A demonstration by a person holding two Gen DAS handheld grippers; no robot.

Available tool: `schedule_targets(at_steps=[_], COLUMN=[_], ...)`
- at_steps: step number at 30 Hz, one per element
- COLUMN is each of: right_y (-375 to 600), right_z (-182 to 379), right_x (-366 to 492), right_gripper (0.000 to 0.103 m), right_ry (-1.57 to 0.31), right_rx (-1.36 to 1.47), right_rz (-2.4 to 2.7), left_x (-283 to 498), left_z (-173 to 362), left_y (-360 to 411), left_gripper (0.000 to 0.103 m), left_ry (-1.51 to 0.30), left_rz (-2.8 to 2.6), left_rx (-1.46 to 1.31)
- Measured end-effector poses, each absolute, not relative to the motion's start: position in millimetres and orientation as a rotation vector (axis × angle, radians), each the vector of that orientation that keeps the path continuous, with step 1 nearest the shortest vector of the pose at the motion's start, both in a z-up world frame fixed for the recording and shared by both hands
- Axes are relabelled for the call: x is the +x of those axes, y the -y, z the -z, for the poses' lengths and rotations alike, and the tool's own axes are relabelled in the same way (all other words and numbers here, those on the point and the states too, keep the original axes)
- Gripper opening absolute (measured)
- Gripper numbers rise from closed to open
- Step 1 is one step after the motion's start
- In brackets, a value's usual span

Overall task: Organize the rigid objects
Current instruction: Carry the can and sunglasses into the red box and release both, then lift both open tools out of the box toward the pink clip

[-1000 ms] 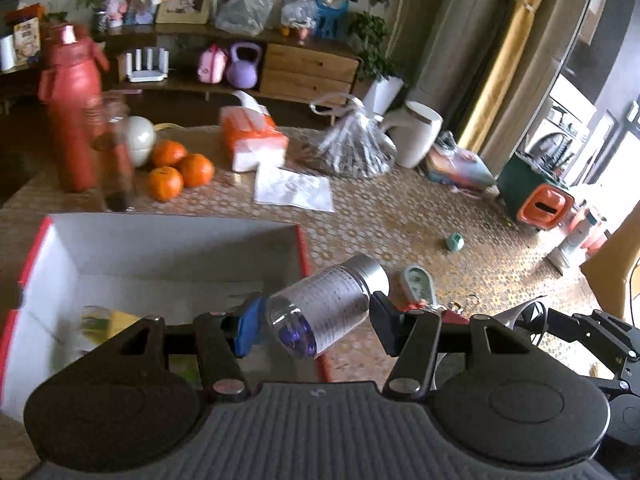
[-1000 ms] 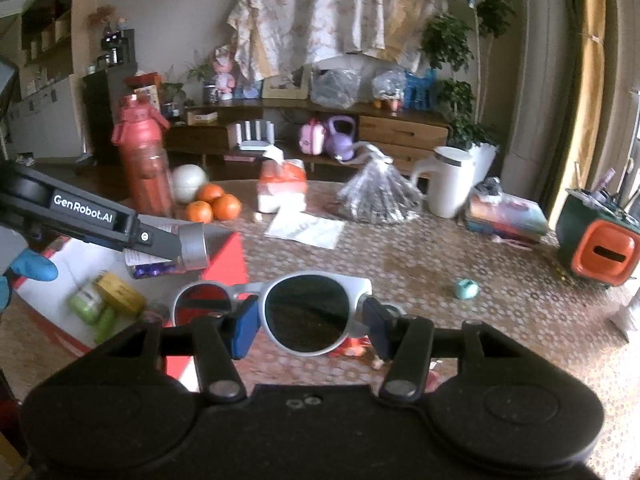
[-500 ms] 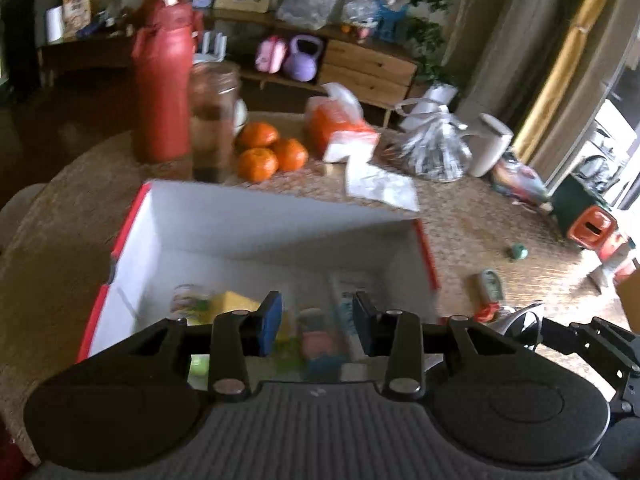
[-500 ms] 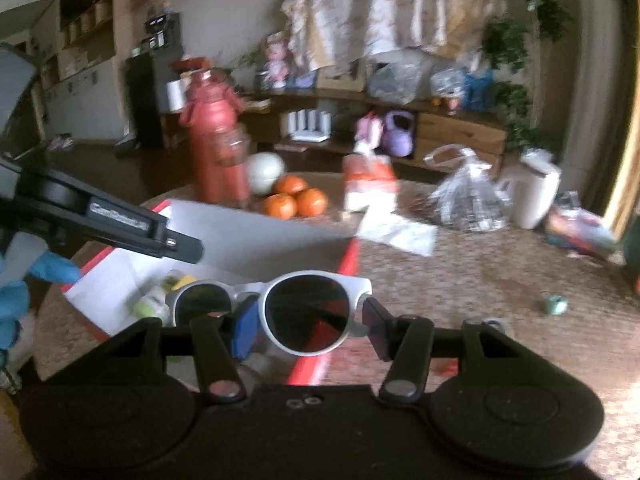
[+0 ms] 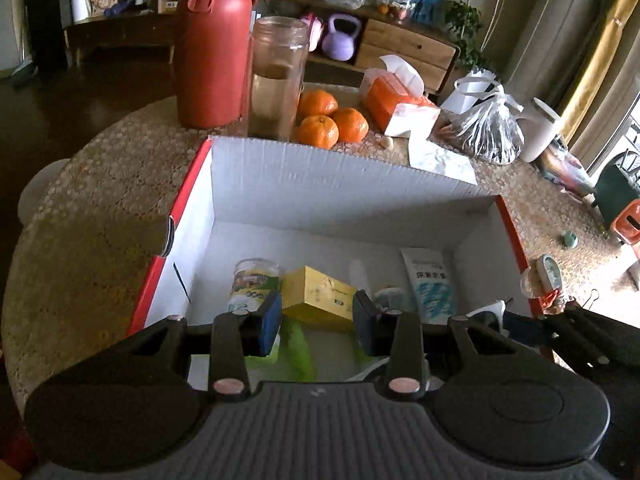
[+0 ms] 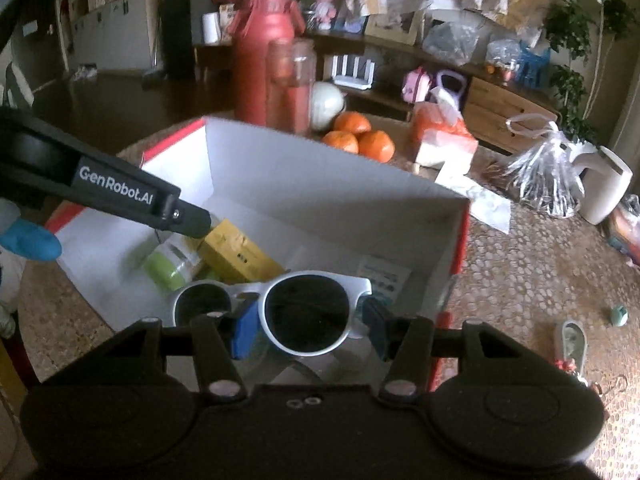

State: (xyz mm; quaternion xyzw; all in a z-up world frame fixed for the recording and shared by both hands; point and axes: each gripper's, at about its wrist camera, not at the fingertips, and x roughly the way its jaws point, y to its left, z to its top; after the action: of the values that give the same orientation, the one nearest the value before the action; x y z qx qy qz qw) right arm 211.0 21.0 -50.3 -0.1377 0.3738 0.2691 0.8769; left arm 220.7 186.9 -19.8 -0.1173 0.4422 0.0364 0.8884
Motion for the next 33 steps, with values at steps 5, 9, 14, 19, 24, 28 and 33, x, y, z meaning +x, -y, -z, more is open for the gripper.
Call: schedule_targets(at_steps=[5,9,14,19,24,28,33], right_y=[-30.1,-30.1,-27.1,-21.6,-13.5,-4.9,7.0], right_z=[57.3,58.9,56.9,51.7,39.5,27.7,14.9], right_x=[211.9,215.2,214.3,211.0,203.6,197.5,187.2], right_gripper=[0.056,0.057,0.064,0.071,0.074,0.075,0.075], right_ry=[-0.805,-0.825,-0.82,-0.811,-0.782,-0.762,-0.739], right_rx=[-0.303,-0.283,-0.275,-0.258,-0.224,-0.186,-0.155], right_rz=[-0.569,-0.567,-0.556,-0.563,-0.574,-0.583,-0.595], left_x=[222.5,223.4,222.8,222.1,219.6,215.7,209.3], left_z=[25.1,27.8,29.7,29.9,25.2,18.3,7.3], left_y=[-188.1,-188.3,-187.8,-187.2,-183.0,-177.5,-166.7], left_gripper=[0.038,0.038,0.038,0.039,0.038,0.038,0.039], left_ry=[-0.929,-0.935,-0.941,-0.942,-0.934,-0.922,-0.899], left_rz=[-0.075,-0.076,-0.08,-0.077,-0.075,-0.065,-0.051], left_rx=[-0.243,-0.241,-0.239,-0.236,-0.225,-0.219,-0.191])
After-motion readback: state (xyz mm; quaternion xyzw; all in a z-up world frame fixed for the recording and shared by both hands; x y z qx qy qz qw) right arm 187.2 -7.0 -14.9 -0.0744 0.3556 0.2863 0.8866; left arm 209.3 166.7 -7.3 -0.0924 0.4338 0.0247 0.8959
